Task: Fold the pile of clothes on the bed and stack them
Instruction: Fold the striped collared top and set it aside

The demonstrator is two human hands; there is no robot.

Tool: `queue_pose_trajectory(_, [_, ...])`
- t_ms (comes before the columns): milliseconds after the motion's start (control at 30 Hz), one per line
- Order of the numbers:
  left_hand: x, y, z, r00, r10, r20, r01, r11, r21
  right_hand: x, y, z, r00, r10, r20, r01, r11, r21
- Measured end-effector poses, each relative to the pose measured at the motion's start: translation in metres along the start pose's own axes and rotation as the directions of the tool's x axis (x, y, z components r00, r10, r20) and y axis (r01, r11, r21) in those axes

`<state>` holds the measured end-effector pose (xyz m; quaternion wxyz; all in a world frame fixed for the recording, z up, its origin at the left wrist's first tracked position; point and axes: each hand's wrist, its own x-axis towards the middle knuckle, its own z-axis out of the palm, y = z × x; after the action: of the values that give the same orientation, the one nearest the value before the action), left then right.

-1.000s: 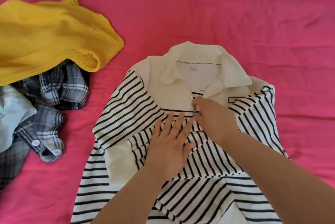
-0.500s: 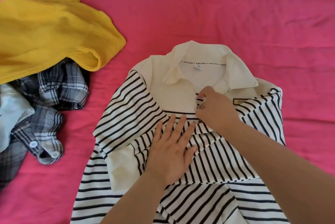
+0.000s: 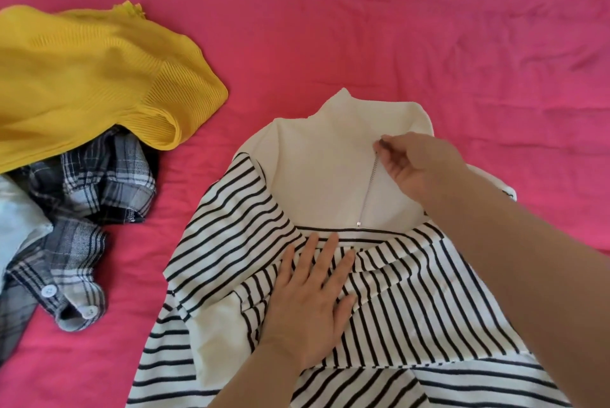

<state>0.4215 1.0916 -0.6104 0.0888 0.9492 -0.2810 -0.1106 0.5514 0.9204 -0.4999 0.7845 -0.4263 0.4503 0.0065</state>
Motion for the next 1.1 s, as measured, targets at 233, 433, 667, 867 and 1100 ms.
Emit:
queue_pose_trajectory(233, [0.001, 0.0, -0.001, 1.0, -0.004, 0.02, 0.004, 1.0, -0.026, 0.007, -0.015, 0.016, 0.995, 0.096, 0.0, -0.095, 0.99, -0.106])
queue_pose_trajectory(433, [0.001, 0.001, 0.0, 1.0, -0.002, 0.011, 0.002, 1.0, -0.01, -0.008, -0.005, 0.0, 0.976, -0.093, 0.199, 0.165, 0.908, -0.386])
queue_pose_trajectory(667, [0.0, 0.002, -0.001, 1.0, -0.009, 0.021, 0.009, 0.999, 0.033, -0.05, 0.047, -0.082, 0.597, -0.447, 0.666, 0.596, -0.308, -0.741])
queue_pose_trajectory(867, [-0.002, 0.004, -0.006, 0.997, -0.028, 0.071, 0.027, 1.0, 0.014, -0.028, 0.086, -0.146, 0.755, -0.304, 0.581, 0.313, -0.611, -0.727])
queue_pose_trajectory(1100, [0.004, 0.001, -0.037, 0.998, 0.038, 0.049, -0.036, 0.998, -0.046, -0.028, 0.055, -0.137, 0.664, -0.338, 0.667, 0.469, -0.506, -0.724])
